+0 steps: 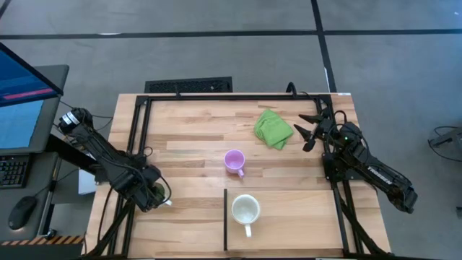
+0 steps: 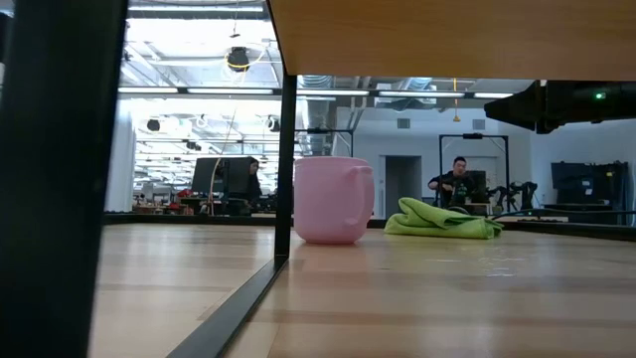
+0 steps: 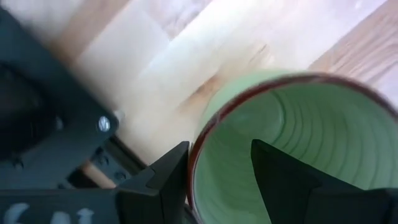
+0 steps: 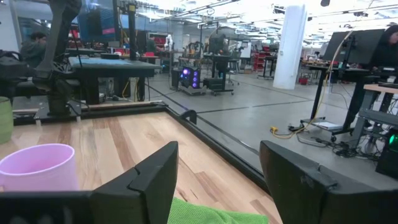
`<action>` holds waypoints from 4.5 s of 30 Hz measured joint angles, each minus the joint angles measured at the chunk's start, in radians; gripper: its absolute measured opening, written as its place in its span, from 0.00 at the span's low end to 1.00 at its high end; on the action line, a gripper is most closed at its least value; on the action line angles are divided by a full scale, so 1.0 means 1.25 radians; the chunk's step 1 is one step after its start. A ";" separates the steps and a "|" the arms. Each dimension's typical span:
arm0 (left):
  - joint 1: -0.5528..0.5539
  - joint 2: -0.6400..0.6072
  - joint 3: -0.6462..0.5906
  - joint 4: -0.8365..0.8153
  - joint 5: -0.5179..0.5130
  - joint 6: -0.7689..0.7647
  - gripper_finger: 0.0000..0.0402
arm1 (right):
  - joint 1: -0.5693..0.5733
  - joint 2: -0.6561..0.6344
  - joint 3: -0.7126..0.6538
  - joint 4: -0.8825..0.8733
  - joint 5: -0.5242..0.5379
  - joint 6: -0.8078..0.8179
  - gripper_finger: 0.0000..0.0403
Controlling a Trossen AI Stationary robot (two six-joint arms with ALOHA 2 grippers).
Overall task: Stack small to large cups/mugs on shelf
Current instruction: Put the green mug on the shelf
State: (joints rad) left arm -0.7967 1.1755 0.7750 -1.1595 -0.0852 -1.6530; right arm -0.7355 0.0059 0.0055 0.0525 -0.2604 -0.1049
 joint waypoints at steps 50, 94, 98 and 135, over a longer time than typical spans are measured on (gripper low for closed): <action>0.207 0.000 0.000 0.019 -0.026 0.102 0.01 | 0.000 0.000 0.000 0.000 0.000 0.000 0.62; 0.882 0.282 0.660 0.161 0.034 1.263 0.01 | 0.000 0.000 0.000 0.000 0.000 0.000 0.62; 0.882 0.388 0.790 0.091 0.062 1.299 0.01 | 0.000 0.000 0.000 0.000 0.000 0.000 0.62; 0.877 0.843 1.227 -0.222 0.144 1.386 0.01 | 0.000 0.000 0.000 0.000 0.000 0.000 0.62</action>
State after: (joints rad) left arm 0.2999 2.2292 2.3089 -1.4373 0.0954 0.0791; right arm -0.7349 0.0063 0.0054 0.0525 -0.2607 -0.1047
